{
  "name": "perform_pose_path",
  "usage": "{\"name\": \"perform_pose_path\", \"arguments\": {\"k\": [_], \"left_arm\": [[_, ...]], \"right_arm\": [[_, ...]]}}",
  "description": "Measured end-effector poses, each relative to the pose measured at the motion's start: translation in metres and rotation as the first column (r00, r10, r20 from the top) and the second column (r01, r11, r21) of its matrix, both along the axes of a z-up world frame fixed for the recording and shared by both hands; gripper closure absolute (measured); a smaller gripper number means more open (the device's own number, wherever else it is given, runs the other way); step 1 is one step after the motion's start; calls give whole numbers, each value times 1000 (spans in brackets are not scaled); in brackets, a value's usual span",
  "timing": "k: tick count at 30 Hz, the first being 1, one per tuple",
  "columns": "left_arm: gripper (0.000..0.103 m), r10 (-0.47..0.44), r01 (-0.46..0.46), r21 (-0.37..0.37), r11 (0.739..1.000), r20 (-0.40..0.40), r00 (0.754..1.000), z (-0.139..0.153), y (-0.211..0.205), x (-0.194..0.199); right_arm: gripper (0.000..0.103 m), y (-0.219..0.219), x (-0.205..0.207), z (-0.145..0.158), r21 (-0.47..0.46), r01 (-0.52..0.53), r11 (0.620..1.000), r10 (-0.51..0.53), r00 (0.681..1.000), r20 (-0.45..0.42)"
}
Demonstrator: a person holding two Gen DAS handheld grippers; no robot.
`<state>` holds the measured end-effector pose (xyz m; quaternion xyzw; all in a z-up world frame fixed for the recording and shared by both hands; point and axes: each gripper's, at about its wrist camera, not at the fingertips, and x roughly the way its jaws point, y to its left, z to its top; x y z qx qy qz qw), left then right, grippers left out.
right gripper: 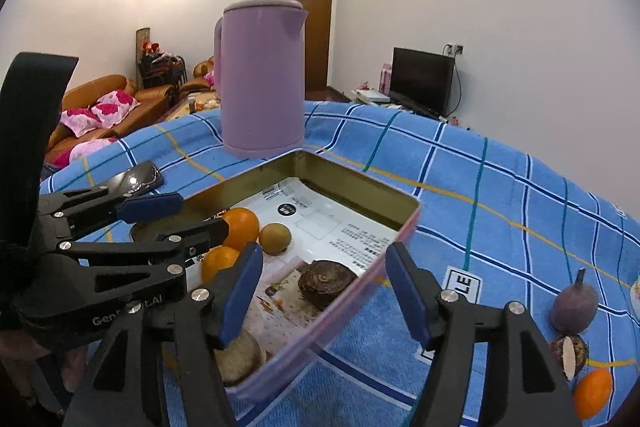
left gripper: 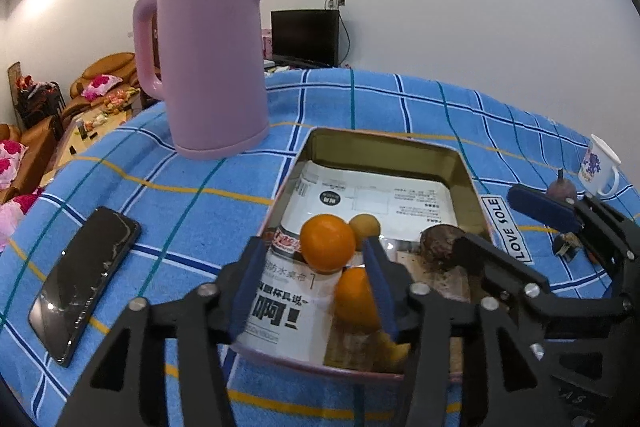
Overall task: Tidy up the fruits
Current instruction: 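Open the left gripper to drop the brown fruit while the right drops the orange, then move both open grippers back to the remaining fruits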
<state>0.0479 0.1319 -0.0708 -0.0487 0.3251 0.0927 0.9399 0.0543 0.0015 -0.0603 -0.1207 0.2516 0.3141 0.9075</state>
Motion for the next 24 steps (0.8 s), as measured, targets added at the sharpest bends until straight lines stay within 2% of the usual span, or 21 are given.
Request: {"name": "perform_pose_path", "arguments": {"k": [1, 2, 4, 6, 11, 16, 20, 24], "left_arm": [[35, 9, -9, 8, 1000, 14, 1000, 3, -2, -3], [20, 36, -37, 28, 999, 35, 999, 6, -4, -6], [5, 71, -76, 65, 995, 78, 994, 13, -7, -12], [3, 59, -65, 62, 996, 96, 994, 18, -9, -13], [3, 30, -36, 62, 997, 104, 994, 26, -25, -14], [2, -37, 29, 69, 997, 118, 992, 36, -57, -10], [1, -115, 108, 69, 992, 111, 987, 39, -90, -1], [1, -193, 188, 64, 980, 84, 978, 34, -128, 12]], "right_arm": [[35, -4, -2, 1, 14, 12, 1000, -12, 1000, 6], [34, -9, -3, 3, 30, 24, 999, -24, 1000, 11], [34, -20, -5, 4, 62, 49, 997, -50, 999, 14], [34, -29, -4, 5, 76, 70, 995, -70, 997, 8], [34, -47, -9, 6, 32, 112, 993, -113, 993, 15], [34, -90, -16, 18, 33, 194, 980, -195, 980, 45], [34, -135, -15, 20, -9, 311, 951, -309, 948, 74], [34, -187, -7, 17, 2, 425, 905, -425, 904, 36]]}}
